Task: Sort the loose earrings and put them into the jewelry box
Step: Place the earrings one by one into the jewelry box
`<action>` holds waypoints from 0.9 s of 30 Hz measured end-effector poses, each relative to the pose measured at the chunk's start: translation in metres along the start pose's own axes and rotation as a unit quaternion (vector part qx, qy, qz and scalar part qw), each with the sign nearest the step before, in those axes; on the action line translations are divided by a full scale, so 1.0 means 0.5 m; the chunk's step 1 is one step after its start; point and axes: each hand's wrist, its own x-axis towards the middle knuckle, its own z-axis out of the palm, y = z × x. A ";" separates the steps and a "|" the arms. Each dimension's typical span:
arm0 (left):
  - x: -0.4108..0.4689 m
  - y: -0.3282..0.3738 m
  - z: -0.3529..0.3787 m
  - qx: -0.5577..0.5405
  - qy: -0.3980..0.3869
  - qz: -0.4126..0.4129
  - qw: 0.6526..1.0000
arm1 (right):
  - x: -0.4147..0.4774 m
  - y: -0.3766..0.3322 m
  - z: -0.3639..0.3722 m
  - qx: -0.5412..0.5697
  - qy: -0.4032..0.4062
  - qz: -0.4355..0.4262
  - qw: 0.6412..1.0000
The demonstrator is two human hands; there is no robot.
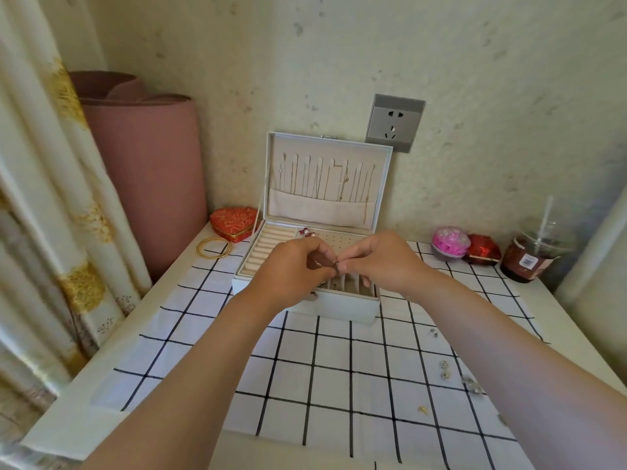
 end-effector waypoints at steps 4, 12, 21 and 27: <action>-0.009 -0.005 -0.008 0.124 -0.003 0.032 0.992 | 0.011 0.017 0.022 -0.094 0.032 -0.028 0.995; -0.017 -0.022 0.000 0.209 -0.027 0.091 0.973 | 0.010 0.018 0.031 -0.192 0.016 -0.026 0.981; -0.009 -0.012 0.003 0.246 -0.045 0.088 0.964 | -0.030 0.004 0.012 -0.242 -0.037 -0.076 0.967; -0.011 0.062 0.034 0.217 -0.027 0.101 0.970 | -0.096 0.050 -0.085 -0.138 0.092 -0.057 0.984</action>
